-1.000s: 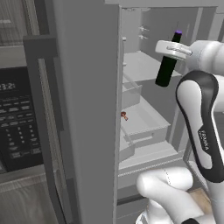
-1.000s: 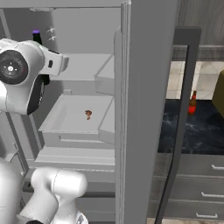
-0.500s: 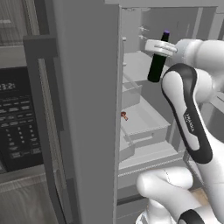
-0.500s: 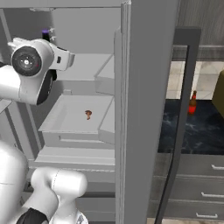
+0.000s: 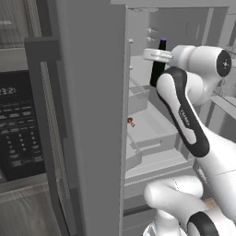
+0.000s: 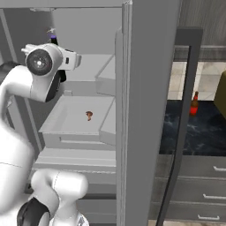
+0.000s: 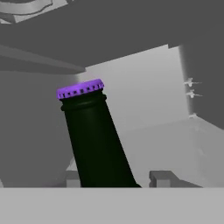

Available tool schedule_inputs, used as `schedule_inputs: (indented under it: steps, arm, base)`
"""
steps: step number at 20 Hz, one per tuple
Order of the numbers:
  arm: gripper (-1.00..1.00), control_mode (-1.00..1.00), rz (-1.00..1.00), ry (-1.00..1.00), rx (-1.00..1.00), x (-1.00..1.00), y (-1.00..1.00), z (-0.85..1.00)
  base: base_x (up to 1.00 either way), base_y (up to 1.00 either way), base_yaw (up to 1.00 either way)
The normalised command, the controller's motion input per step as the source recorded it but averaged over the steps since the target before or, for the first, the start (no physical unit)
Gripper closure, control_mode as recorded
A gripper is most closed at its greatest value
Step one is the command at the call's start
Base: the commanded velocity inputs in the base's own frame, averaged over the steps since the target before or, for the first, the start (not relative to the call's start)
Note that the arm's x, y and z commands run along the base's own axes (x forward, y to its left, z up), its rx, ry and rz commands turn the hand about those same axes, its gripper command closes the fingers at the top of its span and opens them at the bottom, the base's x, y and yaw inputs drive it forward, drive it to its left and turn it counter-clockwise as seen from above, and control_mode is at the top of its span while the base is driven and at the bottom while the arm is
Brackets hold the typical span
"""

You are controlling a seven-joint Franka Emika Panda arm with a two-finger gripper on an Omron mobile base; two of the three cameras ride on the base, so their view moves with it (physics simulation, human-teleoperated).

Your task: Place the beers on the top shelf of the fridge to keep them out of children's reach, and place the mushroom on lower shelves for easy access.

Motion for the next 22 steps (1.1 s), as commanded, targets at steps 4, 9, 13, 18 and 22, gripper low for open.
schedule_inputs:
  steps: [4, 9, 13, 18, 22]
  arm:
    - [1.00, -1.00, -0.01, 0.00, -0.02, 0.41, 0.00, -0.06]
    - [1.00, -1.00, 0.00, 0.00, 0.00, 0.42, 0.00, 0.00]
    - [1.00, -1.00, 0.00, -0.01, 0.00, 0.46, 0.00, 0.00]
    - [1.00, -1.00, 0.00, -0.02, 0.00, 0.52, 0.00, -0.01]
    - [1.00, -1.00, 0.00, -0.05, 0.00, 0.46, 0.00, -0.15]
  base:
    - [0.00, 0.00, 0.00]
    - [0.00, 0.00, 0.00]
    - [0.00, 0.00, 0.00]
    - [0.00, 0.00, 0.00]
    - [0.00, 0.00, 0.00]
